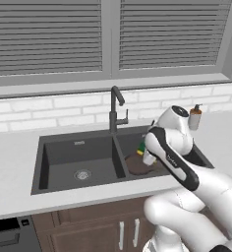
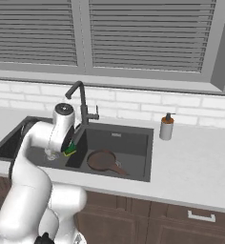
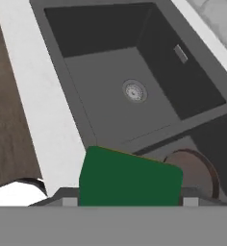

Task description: Pick the pan and sponge and place them into the sink. Then turn on the water.

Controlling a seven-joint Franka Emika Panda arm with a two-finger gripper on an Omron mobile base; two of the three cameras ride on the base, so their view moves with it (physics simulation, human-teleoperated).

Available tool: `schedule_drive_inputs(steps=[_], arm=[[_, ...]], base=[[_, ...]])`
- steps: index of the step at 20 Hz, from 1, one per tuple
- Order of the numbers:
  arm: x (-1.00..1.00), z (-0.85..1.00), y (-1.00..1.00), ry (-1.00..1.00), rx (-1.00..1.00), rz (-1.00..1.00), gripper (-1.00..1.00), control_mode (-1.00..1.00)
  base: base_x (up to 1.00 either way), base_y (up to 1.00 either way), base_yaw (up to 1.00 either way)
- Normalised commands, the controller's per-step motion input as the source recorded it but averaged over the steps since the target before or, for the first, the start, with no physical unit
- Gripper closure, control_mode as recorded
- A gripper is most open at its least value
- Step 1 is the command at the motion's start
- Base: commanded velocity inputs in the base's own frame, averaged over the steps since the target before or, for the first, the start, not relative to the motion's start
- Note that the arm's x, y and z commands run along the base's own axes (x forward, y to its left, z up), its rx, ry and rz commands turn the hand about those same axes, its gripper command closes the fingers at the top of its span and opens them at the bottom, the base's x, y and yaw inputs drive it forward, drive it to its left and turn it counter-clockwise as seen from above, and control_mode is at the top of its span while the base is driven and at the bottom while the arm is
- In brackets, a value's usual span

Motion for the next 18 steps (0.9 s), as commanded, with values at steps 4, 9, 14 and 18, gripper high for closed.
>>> schedule_drive_inputs(steps=[4,9,14,18], arm=[[0.37,0.00,-0.99,-0.06,0.13,-0.17,1.00,-1.00],[0.56,0.00,-0.61,-0.11,0.15,-0.02,1.00,-1.00],[0.67,-0.01,-0.18,0.18,0.04,0.00,1.00,-1.00],[0.77,0.00,0.00,0.59,-0.03,0.00,1.00,-1.00]], base=[[0.00,0.00,0.00],[0.00,0.00,0.00],[0.00,0.00,0.00],[0.00,0.00,0.00]])
